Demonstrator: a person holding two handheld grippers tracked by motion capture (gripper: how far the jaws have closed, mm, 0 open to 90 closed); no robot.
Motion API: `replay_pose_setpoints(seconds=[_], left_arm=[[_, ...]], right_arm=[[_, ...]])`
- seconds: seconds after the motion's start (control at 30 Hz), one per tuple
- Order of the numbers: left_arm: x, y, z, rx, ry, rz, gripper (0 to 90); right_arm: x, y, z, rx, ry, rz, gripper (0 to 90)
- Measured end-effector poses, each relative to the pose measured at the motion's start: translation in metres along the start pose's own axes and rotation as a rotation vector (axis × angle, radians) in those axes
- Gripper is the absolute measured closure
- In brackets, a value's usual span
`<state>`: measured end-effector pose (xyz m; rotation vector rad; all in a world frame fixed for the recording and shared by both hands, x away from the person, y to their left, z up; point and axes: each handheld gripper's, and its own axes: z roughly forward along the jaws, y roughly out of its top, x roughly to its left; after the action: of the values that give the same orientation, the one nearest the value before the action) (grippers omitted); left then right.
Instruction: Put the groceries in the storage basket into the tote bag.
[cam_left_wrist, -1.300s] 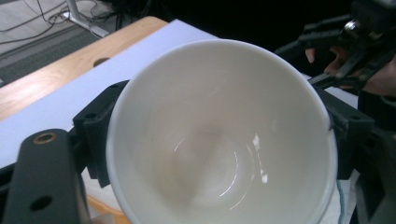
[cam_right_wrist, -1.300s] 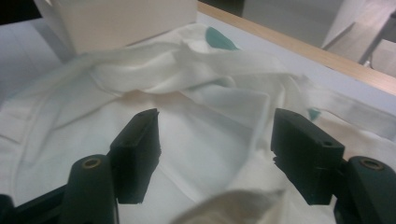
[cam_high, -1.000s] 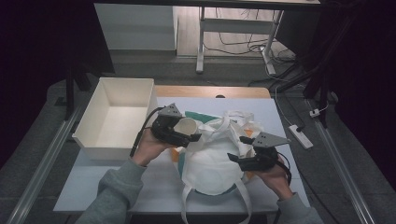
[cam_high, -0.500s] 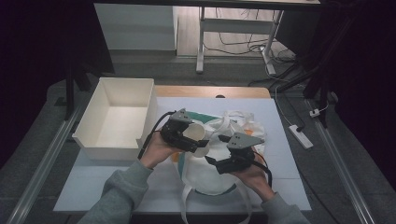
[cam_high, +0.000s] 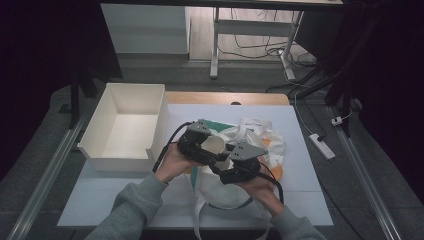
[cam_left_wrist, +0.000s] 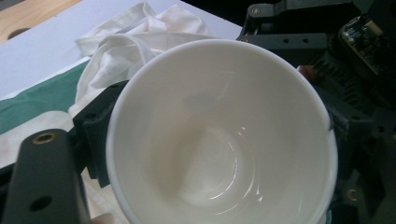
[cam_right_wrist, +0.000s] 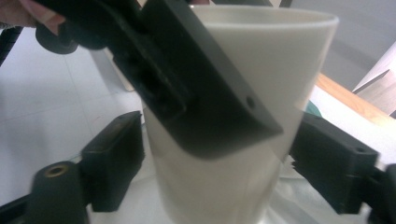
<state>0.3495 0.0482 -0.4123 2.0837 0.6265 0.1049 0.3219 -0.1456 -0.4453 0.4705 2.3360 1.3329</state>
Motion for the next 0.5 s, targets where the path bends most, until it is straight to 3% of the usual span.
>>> replay_pose_setpoints(seconds=[0.4,0.5], left_arm=[[-0.0007,-0.0017,0.0022,0.000,0.003,0.008,18.2],[-0.0017,-0.0013,0.0011,-0.010,0.010,0.010,14.5]], right_arm=[[0.0018,-0.0018,0.0009,0.010,-0.012,-0.019,22.5],[0.0027,-0.0029,0.0022,0.020,-0.015,-0.036,22.5]])
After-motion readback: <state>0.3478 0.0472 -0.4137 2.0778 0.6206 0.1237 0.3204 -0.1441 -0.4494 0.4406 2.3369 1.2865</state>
